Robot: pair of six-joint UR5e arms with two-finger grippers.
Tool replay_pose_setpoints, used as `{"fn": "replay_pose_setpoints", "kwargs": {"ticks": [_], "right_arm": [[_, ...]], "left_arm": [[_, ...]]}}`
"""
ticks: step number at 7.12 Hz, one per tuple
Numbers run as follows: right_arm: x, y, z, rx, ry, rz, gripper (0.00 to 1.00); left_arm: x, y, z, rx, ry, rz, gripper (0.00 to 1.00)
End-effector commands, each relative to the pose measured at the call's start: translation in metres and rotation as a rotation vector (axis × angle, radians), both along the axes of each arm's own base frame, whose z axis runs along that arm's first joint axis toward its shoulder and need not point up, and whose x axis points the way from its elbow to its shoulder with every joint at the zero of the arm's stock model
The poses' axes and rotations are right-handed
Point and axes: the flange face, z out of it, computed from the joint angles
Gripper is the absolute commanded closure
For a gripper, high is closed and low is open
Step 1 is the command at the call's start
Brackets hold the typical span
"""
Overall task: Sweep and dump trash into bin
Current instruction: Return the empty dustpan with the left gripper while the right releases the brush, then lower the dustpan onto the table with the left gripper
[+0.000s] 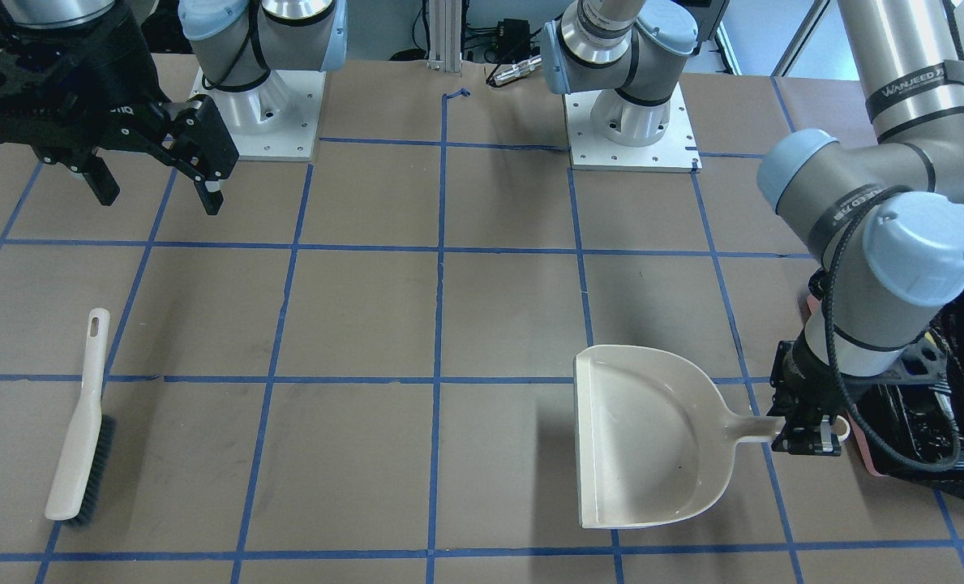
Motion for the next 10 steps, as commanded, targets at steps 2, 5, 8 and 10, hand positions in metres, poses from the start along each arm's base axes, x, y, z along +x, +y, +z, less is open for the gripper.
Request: {"fn": "replay_pose_setpoints", "kwargs": {"ticks": [2,5,8,10], "right_arm": [[-0.008,-0.013,-0.012,0.06,0.023,0.056,0.0],[-0.01,-0.009,-0.012,0.073,0.052,0.118,0.0],[-0.01,-0.008,-0.012,0.074,0.051,0.118,0.0],[-0.01,-0.007,-0.012,0.074,0.051,0.118,0.0]], "left_arm": [[0.003,-0.023,-0.047,0.052,0.011,0.015,1.0],[0.005,-0.03,-0.078,0.092,0.021,0.044,1.0],[0.005,-0.031,-0.087,0.103,0.024,0.055,1.0],[0.007,-0.03,-0.089,0.107,0.024,0.049,1.0]]}}
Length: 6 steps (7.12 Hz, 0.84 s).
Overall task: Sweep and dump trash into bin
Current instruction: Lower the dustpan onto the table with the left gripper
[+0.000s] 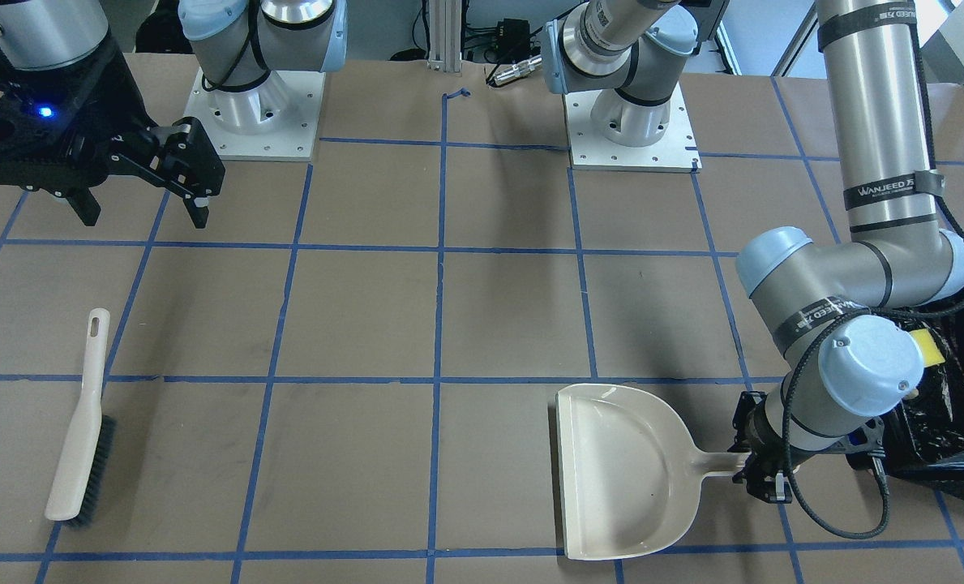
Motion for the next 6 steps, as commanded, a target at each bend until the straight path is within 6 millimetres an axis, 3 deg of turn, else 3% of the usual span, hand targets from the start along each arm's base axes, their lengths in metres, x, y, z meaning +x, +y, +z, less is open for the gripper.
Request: {"fn": "replay_pose_setpoints", "kwargs": {"ticks": [1,6], "right_arm": [[0.0008,0.0014,-0.0004,0.008,0.0,0.002,0.0],[0.001,0.0019,0.0006,0.005,-0.002,0.002,0.0]], "left_arm": [[0.0013,-0.0013,0.0014,-0.003,-0.001,-0.002,1.0],[0.004,-0.0055,-0.0036,-0.023,-0.012,0.007,1.0]]}}
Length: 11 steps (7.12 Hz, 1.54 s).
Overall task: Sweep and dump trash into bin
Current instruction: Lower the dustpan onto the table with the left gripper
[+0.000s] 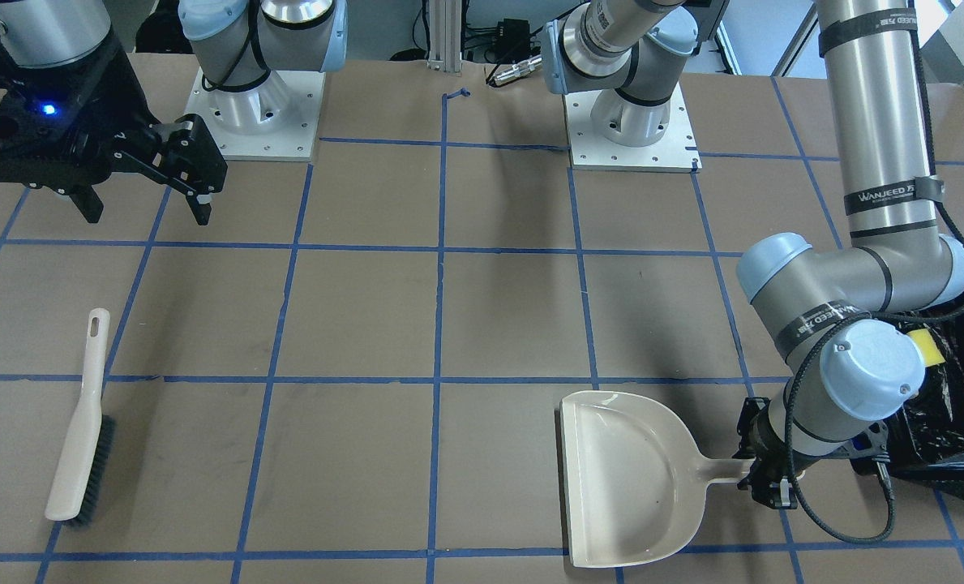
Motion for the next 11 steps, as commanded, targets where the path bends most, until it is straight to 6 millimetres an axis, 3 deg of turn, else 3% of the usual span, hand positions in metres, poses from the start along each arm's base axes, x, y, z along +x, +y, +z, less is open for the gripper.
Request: {"fn": "replay_pose_setpoints", "kwargs": {"ticks": [1,6,8,11], "right_arm": [[0.0,0.0,0.0,-0.002,-0.002,0.0,0.0],[0.004,0.001,0.003,-0.009,-0.013,0.006,0.0],[0.005,0.001,0.004,-0.014,-0.013,0.009,0.0],[0.007,0.003,0.006,-0.017,-0.021,0.011,0.0]], "left_arm": [[0.0,0.0,-0.001,-0.003,0.0,0.01,1.0],[0.0,0.008,0.006,-0.003,-0.01,0.017,0.89],[0.011,0.011,0.008,0.023,-0.136,0.017,0.56],[0.008,0.011,0.013,0.011,-0.127,0.023,0.55]]}}
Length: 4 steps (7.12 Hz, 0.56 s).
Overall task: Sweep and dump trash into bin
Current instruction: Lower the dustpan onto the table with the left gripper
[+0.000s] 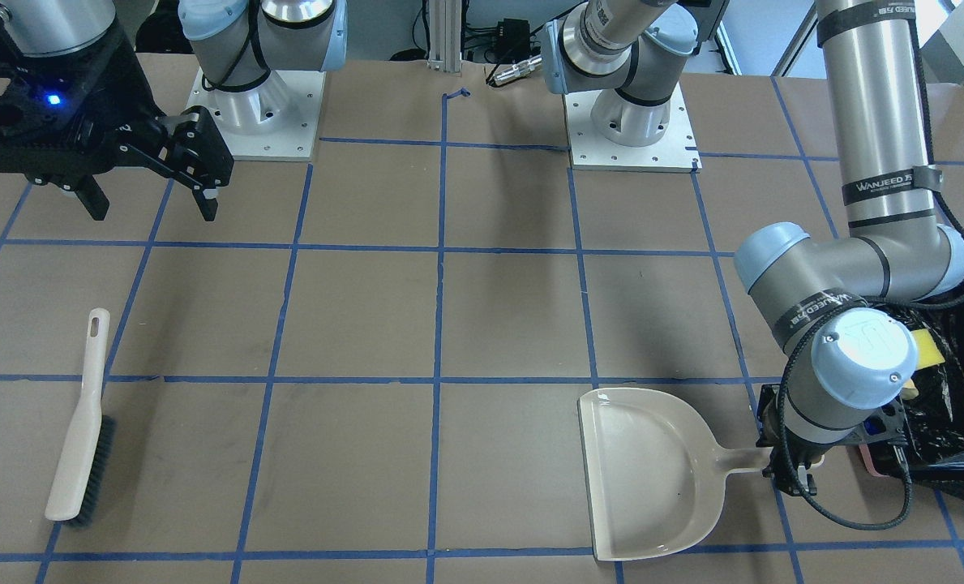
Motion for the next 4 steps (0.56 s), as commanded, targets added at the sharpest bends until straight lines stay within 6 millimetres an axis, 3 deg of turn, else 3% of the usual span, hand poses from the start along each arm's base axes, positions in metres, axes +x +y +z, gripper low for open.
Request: {"fn": "replay_pose_setpoints", "kwargs": {"ticks": [1,3,4], "right_arm": [[0.001,0.001,0.001,-0.002,-0.004,0.003,0.0],[0.0,0.0,-0.002,0.006,-0.004,0.001,0.0],[-0.001,0.0,-0.003,0.012,0.002,-0.001,0.0]], "left_arm": [[-0.008,0.002,0.017,-0.021,-0.003,-0.01,0.53],[-0.049,0.01,0.054,-0.039,-0.007,-0.179,0.43],[-0.063,0.016,0.088,-0.041,-0.043,-0.403,0.24]]}}
